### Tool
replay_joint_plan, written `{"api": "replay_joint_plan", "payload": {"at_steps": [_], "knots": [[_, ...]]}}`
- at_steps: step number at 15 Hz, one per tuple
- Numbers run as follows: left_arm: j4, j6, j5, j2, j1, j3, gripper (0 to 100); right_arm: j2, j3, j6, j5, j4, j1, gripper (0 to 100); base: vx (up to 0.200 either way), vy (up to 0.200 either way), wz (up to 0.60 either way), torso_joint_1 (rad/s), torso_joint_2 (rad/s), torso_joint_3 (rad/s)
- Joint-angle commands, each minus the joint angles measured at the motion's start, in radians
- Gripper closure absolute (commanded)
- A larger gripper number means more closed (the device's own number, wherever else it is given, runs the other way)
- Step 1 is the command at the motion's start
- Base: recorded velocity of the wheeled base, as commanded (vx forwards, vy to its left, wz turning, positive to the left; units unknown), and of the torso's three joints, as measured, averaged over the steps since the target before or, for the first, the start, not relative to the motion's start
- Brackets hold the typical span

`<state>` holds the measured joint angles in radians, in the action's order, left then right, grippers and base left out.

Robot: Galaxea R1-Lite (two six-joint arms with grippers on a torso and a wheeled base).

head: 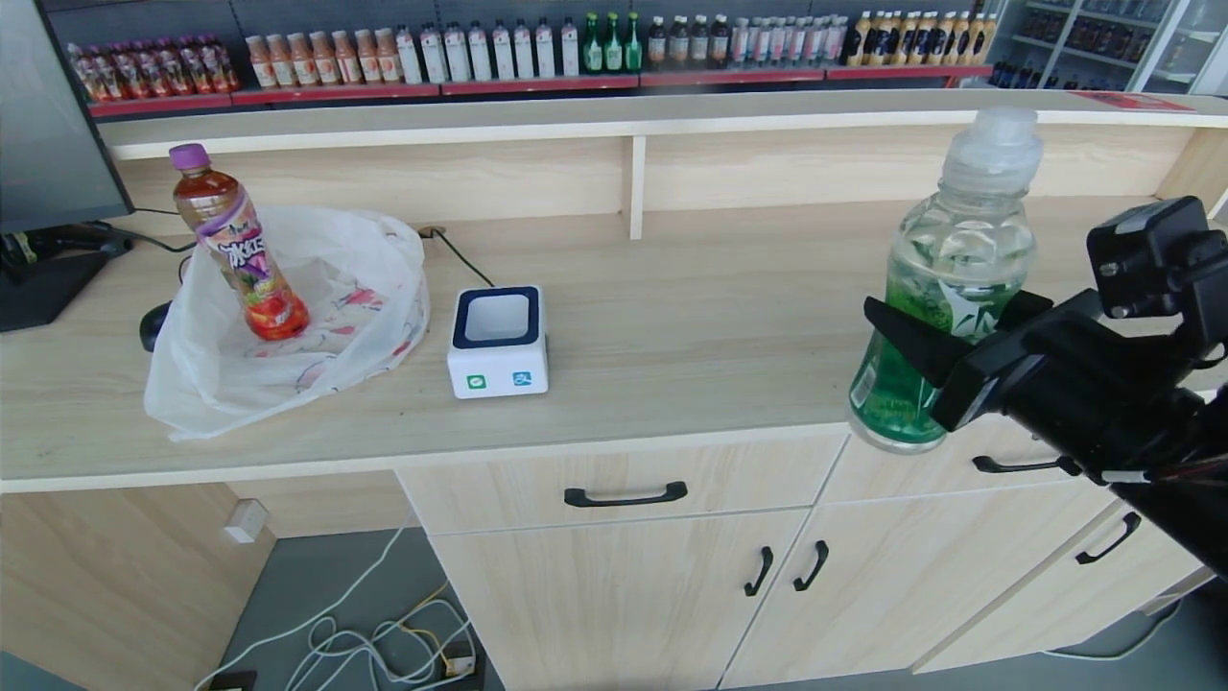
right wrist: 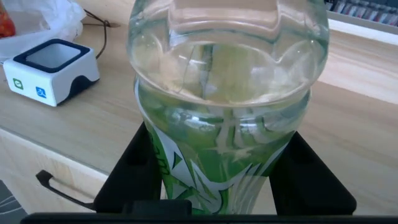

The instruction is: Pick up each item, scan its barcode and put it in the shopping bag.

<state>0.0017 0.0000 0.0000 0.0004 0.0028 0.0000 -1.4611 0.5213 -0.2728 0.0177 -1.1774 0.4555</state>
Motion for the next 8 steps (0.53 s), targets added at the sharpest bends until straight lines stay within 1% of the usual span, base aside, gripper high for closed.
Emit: {"api": "replay_joint_plan", "payload": {"at_steps": [1, 3, 4, 5, 6, 8], "knots": [[0.0, 0.002, 0.0, 0.0, 0.0, 0.0, 0, 0.045, -0.029, 0.003, 0.013, 0.001, 0.054, 100, 0.0, 0.0, 0.0, 0.0, 0.0, 0.0], [0.0, 0.0, 0.0, 0.0, 0.0, 0.0, 0, 0.027, -0.026, 0.038, 0.01, 0.001, 0.074, 100, 0.0, 0.0, 0.0, 0.0, 0.0, 0.0], [0.0, 0.0, -0.002, 0.0, 0.0, 0.0, 0, 0.021, -0.037, 0.072, 0.007, -0.001, 0.1, 100, 0.0, 0.0, 0.0, 0.0, 0.0, 0.0], [0.0, 0.0, -0.002, 0.0, 0.0, 0.0, 0, 0.021, -0.037, 0.072, 0.007, -0.001, 0.1, 100, 0.0, 0.0, 0.0, 0.0, 0.0, 0.0], [0.0, 0.0, 0.0, 0.0, 0.0, 0.0, 0, 0.041, -0.073, 0.133, 0.007, -0.014, 0.152, 100, 0.0, 0.0, 0.0, 0.0, 0.0, 0.0], [0.0, 0.0, 0.0, 0.0, 0.0, 0.0, 0, 0.048, -0.15, 0.221, 0.005, -0.094, 0.186, 100, 0.0, 0.0, 0.0, 0.0, 0.0, 0.0]]}}
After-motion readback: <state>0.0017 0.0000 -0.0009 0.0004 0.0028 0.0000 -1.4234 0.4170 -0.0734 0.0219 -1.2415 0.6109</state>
